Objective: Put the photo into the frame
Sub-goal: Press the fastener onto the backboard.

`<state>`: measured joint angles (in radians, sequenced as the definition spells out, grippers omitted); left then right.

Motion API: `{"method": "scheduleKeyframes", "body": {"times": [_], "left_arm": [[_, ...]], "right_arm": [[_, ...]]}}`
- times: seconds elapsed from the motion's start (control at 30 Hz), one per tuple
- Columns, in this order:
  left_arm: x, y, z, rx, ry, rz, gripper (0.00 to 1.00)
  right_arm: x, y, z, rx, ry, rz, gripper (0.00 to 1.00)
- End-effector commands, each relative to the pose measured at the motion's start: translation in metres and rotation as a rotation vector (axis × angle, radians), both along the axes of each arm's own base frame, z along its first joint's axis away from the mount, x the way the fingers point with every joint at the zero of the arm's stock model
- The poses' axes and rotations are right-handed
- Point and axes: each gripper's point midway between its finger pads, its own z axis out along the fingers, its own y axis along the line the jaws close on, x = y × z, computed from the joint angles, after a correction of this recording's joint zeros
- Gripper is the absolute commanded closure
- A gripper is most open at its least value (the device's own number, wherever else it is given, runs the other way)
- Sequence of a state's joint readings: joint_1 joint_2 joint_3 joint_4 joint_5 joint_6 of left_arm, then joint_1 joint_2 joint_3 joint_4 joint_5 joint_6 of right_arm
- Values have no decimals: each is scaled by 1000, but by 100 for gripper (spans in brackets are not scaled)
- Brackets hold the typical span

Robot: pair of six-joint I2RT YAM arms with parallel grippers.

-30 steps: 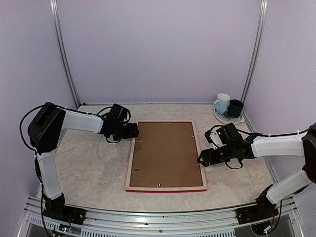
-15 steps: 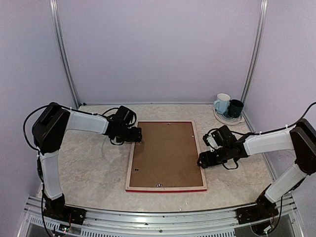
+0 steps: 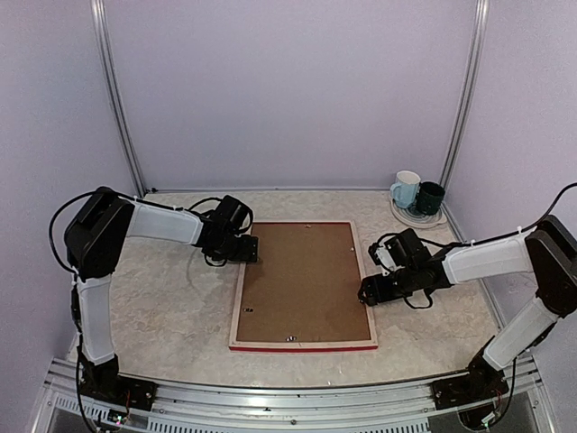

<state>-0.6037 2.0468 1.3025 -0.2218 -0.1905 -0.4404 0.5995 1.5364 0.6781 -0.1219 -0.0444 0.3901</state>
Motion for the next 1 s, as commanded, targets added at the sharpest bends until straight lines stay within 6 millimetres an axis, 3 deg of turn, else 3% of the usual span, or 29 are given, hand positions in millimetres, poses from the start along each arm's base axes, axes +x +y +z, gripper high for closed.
{"method": "scheduleKeyframes", "body": {"times": [0.0, 0.27, 0.67, 0.97], "left_arm": [[-7, 2, 1, 53, 15, -22, 17], [-15, -2, 12, 6, 23, -61, 17], [-22, 2, 0, 34, 67, -82, 21], [-24, 8, 1, 28, 64, -76, 27]], "right_arm": [[-5, 1, -12, -17, 45, 10, 20], [-2, 5, -13, -21, 48, 19, 20], [-2, 5, -10, -16, 46, 23, 21], [-5, 4, -9, -14, 44, 20, 21]]}}
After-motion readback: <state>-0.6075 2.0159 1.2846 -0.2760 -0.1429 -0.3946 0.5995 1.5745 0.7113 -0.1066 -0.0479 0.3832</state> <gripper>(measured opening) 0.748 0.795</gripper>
